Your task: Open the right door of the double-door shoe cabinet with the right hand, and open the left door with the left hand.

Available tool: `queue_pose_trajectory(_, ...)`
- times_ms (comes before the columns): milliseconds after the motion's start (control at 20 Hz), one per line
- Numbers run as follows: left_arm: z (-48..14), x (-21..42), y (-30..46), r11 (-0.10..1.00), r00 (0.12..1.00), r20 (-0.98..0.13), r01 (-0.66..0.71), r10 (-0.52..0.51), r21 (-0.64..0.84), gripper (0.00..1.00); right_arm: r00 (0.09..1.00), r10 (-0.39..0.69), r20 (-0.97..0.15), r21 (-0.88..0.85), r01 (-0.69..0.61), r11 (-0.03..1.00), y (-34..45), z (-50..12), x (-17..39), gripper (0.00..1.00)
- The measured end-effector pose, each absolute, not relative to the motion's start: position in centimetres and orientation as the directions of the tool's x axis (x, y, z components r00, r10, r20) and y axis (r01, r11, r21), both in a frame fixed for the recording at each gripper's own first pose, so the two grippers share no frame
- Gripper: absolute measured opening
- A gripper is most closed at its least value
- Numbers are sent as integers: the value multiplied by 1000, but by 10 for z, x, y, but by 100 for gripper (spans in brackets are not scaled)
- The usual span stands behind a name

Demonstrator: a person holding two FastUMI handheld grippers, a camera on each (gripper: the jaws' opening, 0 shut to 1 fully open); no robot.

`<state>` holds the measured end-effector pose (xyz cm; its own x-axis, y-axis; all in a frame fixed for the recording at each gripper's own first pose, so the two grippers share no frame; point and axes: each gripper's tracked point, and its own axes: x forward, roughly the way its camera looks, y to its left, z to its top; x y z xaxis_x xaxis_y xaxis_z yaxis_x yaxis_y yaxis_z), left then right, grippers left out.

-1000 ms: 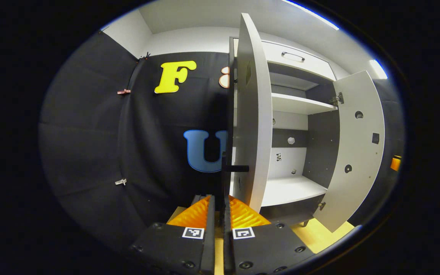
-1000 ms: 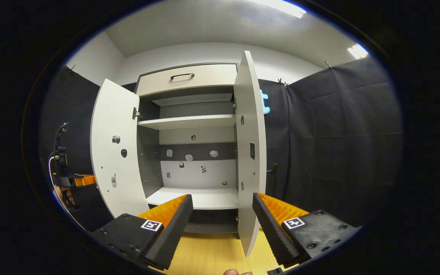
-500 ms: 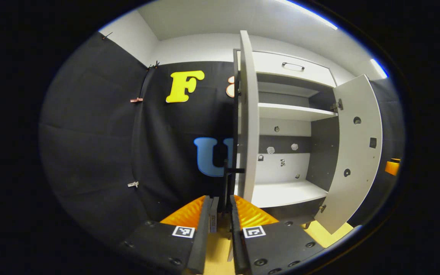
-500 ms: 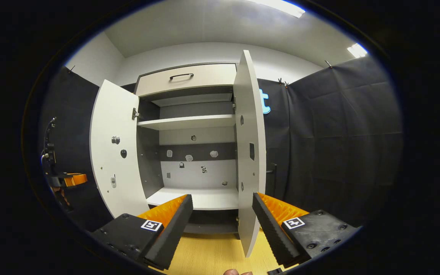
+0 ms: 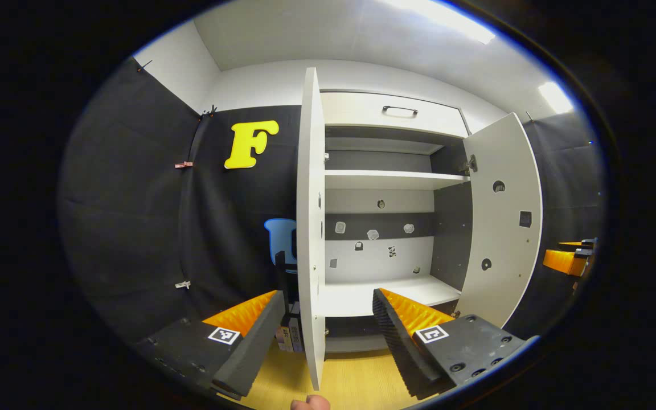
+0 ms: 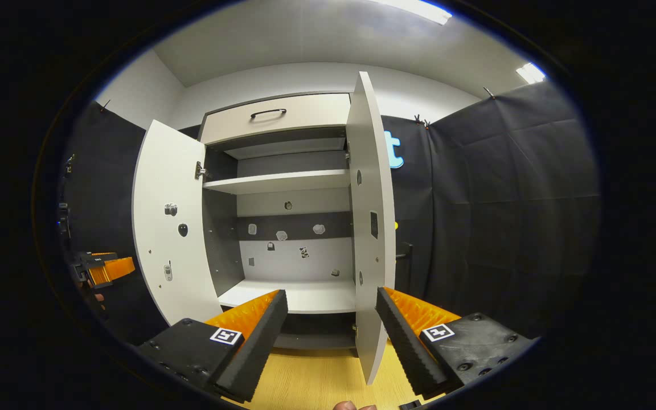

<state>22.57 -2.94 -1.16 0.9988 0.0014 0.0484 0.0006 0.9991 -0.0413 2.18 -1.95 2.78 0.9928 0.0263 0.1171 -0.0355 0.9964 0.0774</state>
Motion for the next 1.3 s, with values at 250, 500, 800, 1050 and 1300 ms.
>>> queue_pose_trajectory(250, -13, 223, -44, 998, 998, 41, 44, -42, -43, 96, 993, 33, 110, 73, -41, 997, -18, 24, 27, 99)
queue_pose_trajectory(500, -12, 224, -52, 996, 996, 46, 83, -82, -26, 96, 993, 33, 111, 76, -42, 996, -21, 26, 29, 99)
queue_pose_trajectory(800, -11, 226, -54, 996, 994, 53, 92, -91, -20, 96, 993, 28, 113, 81, -37, 996, -24, 27, 28, 99)
queue_pose_trajectory(1050, -12, 225, -53, 996, 995, 47, 90, -90, -14, 96, 992, 35, 119, 82, -45, 996, -18, 29, 31, 99)
queue_pose_trajectory(1300, -12, 228, -51, 995, 994, 45, 96, -95, -1, 96, 991, 46, 125, 65, -54, 996, -9, 34, 37, 99)
